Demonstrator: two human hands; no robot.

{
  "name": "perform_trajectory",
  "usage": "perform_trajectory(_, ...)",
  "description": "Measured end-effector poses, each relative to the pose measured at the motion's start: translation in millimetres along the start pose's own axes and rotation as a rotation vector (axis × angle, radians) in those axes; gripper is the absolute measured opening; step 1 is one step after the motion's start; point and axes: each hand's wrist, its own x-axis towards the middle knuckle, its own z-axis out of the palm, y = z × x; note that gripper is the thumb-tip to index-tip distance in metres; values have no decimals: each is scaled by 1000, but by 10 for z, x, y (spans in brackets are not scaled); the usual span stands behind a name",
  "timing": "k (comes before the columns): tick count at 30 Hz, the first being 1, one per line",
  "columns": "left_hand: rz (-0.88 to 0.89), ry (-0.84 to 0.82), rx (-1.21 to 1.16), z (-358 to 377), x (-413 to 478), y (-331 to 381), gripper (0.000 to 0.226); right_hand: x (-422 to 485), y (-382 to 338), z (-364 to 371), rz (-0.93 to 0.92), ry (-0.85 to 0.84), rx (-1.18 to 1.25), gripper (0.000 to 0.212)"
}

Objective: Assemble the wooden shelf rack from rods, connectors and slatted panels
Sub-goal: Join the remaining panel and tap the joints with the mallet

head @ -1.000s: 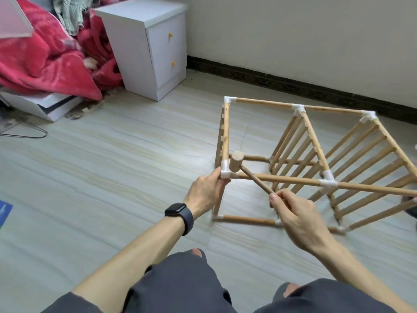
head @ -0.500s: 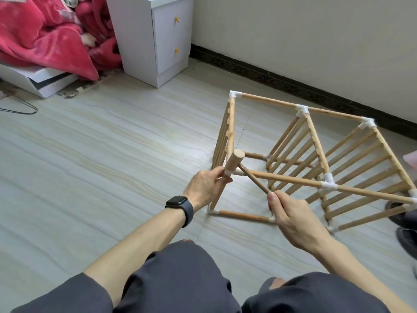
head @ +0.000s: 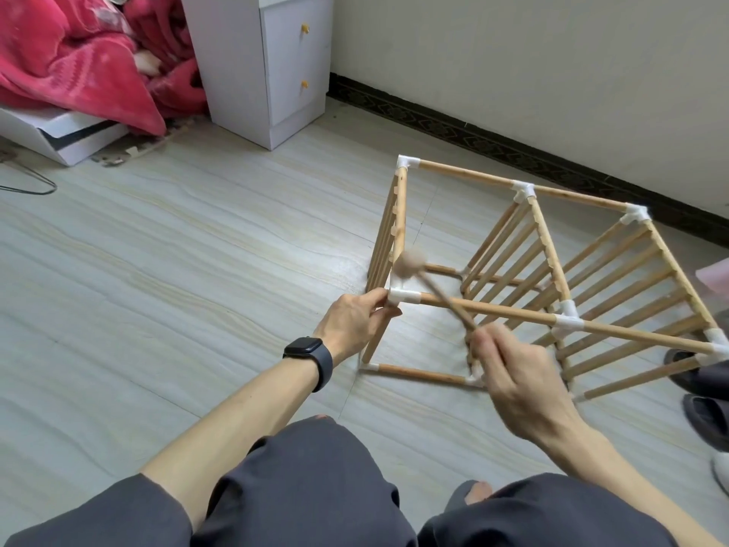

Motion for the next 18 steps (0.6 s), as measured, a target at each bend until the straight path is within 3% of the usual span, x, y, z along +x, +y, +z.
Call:
perform_trajectory(2, 15, -6, 8, -7, 1, -2, 30, -4, -16, -5, -72, 168, 121, 38)
perform_trajectory(3, 18, -10, 14, -11, 4, -5, 30, 8, -21, 1, -62, 173, 113, 38)
perform_trajectory(6, 2, -19, 14, -24, 8, 2, 30, 59, -3, 13, 152, -146, -173, 47)
perform_trajectory(7, -3, -18, 12, -25, 13, 1, 30, 70, 13, 1, 151, -152, -176, 49)
perform_trajectory(11, -1, -8, -5, -5, 9, -15, 28, 82, -13, -47, -89, 208, 124, 40)
perform_trajectory(12, -3, -12, -7, -6, 11, -13, 29, 90, -17, -44, -61, 171, 93, 40)
perform_trajectory(14, -15, -15, 0, -11, 11, -5, 30, 88, 5, -5, 123, -134, -166, 44)
perform_trajectory(15, -19, -17, 3, -11, 15, -6, 30, 74, 30, -4, 171, -198, -193, 46)
perform_trajectory(16, -17, -21, 0, -8, 19, -7, 30, 67, 66, -4, 149, -155, -127, 46)
perform_trajectory(18, -11, -18, -3, -21, 29, -12, 29, 71, 48, -34, -9, 86, 100, 42)
